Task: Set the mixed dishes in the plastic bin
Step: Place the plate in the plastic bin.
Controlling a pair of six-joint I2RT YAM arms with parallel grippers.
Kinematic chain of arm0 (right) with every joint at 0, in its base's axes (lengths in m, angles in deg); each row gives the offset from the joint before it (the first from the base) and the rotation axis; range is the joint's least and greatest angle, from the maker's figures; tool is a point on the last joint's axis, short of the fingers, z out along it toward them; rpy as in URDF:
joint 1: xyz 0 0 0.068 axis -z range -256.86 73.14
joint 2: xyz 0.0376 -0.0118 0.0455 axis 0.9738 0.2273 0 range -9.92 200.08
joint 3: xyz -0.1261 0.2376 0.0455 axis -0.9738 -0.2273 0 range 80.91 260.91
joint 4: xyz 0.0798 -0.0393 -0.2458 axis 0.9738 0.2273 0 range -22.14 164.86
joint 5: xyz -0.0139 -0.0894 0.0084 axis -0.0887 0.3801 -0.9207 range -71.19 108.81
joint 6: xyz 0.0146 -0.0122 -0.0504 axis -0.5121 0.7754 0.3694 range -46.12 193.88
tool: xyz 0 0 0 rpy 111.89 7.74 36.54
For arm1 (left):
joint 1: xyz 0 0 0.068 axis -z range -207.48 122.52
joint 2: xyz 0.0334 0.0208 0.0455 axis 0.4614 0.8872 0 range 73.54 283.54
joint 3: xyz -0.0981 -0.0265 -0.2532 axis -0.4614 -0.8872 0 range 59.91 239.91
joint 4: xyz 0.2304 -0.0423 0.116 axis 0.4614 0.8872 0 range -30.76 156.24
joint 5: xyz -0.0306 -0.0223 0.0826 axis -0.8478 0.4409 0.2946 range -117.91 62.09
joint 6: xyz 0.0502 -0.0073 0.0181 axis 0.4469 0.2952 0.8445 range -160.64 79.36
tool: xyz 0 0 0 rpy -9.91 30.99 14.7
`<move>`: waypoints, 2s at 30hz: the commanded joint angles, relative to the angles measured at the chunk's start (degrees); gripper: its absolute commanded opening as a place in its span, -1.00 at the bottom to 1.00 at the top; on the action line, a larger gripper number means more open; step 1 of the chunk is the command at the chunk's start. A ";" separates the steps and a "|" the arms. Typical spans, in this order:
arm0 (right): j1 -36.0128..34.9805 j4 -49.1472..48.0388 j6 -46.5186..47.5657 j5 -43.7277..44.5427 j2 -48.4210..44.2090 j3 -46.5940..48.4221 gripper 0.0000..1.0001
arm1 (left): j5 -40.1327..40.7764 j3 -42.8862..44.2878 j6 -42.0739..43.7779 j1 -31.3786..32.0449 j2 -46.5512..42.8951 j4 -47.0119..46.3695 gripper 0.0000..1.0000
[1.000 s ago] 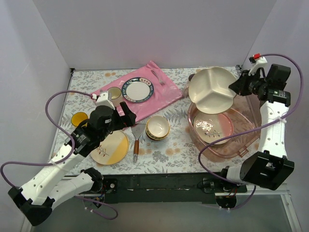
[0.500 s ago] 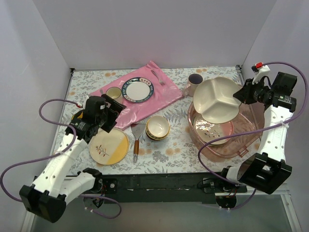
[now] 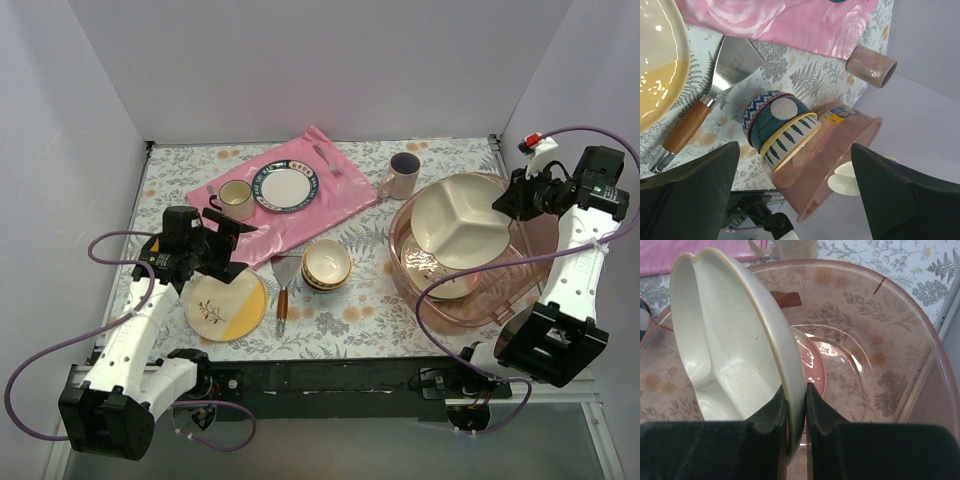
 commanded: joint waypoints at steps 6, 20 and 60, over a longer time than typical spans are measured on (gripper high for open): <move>0.89 6.94 7.00 -6.97 2.46 4.41 -0.97 | -15.00 -9.53 -28.05 -5.67 -5.09 -10.13 0.89; 0.37 7.30 11.57 -6.36 7.11 -0.95 -0.97 | -11.57 -9.44 -22.70 -6.64 -6.41 -10.74 0.96; -7.19 -2.10 7.63 1.99 19.34 -9.92 -0.16 | -9.82 -0.32 52.52 -6.73 -4.57 -7.86 0.96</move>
